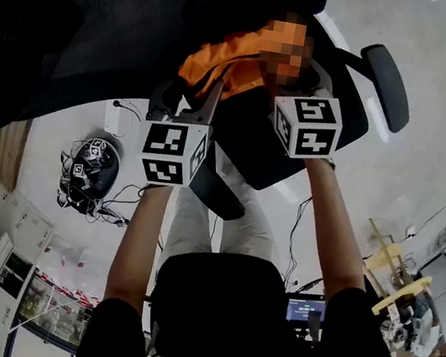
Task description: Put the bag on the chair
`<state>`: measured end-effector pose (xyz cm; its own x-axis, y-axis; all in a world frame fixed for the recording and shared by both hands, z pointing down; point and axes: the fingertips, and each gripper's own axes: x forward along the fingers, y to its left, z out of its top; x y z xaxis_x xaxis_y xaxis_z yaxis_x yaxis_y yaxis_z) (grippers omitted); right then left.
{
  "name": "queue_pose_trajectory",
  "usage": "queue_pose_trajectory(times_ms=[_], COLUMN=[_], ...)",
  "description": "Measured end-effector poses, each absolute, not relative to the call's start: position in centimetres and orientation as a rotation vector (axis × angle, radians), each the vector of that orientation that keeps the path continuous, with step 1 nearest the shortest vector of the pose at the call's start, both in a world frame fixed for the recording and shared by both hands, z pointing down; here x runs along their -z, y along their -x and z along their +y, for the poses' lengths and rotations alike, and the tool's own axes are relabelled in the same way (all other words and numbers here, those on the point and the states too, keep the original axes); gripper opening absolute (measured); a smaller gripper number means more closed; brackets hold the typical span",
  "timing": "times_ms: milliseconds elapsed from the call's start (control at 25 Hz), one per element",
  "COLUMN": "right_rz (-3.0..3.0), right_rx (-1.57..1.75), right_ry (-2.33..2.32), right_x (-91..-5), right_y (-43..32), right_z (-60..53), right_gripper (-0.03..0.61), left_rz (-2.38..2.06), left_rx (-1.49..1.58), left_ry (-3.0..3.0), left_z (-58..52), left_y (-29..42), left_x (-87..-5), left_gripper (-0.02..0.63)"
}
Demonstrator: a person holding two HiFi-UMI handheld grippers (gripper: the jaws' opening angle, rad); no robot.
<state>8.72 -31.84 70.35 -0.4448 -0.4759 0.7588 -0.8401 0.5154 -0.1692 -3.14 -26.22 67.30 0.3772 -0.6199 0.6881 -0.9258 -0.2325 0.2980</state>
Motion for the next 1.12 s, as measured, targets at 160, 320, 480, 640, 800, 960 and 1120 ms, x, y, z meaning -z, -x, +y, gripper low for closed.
queue_pose_trajectory(times_ms=[160,320,480,640,800,960,1120], right_rz=[-2.08,-2.073,-2.067,-2.066,-2.069,-2.066,-2.072], right_rx=[-0.747,-0.756,-0.769,-0.798,-0.81,-0.82,-0.847], right_ry=[-1.091,-1.108,-1.132,-1.149,-1.159,-1.183,-1.2], right_x=[-69.6,-68.6,-67.4,-65.2,-63.2,-60.9,-58.6], right_y=[-9.1,-9.5,-10.1,-10.3,-10.3,-10.4,-10.1], right_z=[-31.2,-30.6,-29.6,-28.4,-27.2,-25.6,-23.9], right_gripper=[0.261,0.261,0.261,0.261,0.243,0.172,0.132], left_rz=[-1.326,-1.327,-1.322,-1.312,-1.293,-1.273,-1.25], left_rx=[-0.598,-0.63,-0.638,-0.649,-0.666,-0.651,-0.653], left_ry=[-1.962,-1.982,-2.0,-2.018,-2.04,-2.067,-2.094], left_z=[-25.4,-24.9,-24.2,-23.3,-22.1,-20.9,-19.8], left_y=[3.6,3.7,3.5,3.6,3.9,4.0,4.2], left_x=[-66.7,-65.8,-64.7,-62.8,-61.0,-58.8,-56.7], left_gripper=[0.212,0.212,0.212,0.212,0.212,0.212,0.212])
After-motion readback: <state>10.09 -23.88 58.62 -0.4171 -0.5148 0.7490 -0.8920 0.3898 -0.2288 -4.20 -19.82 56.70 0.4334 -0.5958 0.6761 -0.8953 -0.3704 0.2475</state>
